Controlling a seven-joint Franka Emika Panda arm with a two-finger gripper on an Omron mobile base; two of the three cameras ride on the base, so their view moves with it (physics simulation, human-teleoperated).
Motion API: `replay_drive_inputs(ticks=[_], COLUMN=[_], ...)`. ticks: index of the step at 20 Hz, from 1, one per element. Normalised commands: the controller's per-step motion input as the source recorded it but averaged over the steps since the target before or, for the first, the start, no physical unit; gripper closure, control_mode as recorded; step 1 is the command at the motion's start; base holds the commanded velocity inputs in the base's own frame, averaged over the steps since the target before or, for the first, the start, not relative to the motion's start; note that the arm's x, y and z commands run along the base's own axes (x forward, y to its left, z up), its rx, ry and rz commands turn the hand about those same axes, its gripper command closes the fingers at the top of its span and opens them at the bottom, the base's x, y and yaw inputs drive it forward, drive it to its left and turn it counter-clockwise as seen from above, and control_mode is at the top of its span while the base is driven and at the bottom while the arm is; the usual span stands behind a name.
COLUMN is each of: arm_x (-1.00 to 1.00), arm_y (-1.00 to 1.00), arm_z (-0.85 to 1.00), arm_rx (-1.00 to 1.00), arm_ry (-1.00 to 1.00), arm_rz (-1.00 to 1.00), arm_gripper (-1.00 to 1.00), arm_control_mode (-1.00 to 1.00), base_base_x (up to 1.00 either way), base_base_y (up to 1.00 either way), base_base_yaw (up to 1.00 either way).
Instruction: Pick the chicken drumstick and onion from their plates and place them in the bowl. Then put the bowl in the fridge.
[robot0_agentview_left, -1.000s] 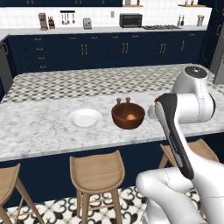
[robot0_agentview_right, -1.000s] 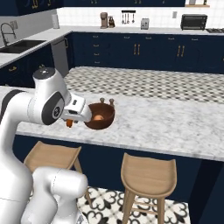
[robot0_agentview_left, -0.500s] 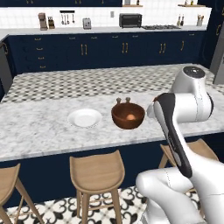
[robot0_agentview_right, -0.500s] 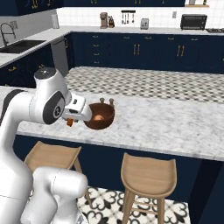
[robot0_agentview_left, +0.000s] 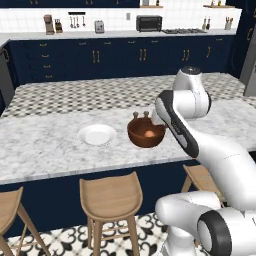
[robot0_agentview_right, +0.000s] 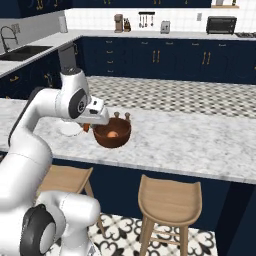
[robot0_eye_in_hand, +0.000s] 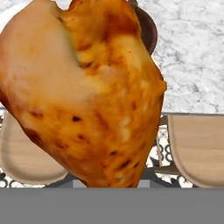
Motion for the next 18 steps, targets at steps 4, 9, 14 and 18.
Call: replay_drive_inputs(ticks=[4,9,14,18], arm_x=[1.0,1.0,1.0,1.0], arm_y=[0.0,0.0,0.0,0.0], arm_z=[-0.25,-0.51,-0.8,-0.68], arm_rx=[0.0,0.0,-0.01,-0.03], arm_ry=[0.23,0.0,0.0,0.01], arm_rz=[0.0,0.0,0.0,0.0], arm_gripper=[1.0,1.0,1.0,1.0], arm_control_mode=[-1.0,-1.0,-1.0,-1.0], base_base_x=[0.0,0.0,0.0,0.0], base_base_y=[0.0,0.0,0.0,0.0], base_base_yaw=[0.0,0.0,0.0,0.0])
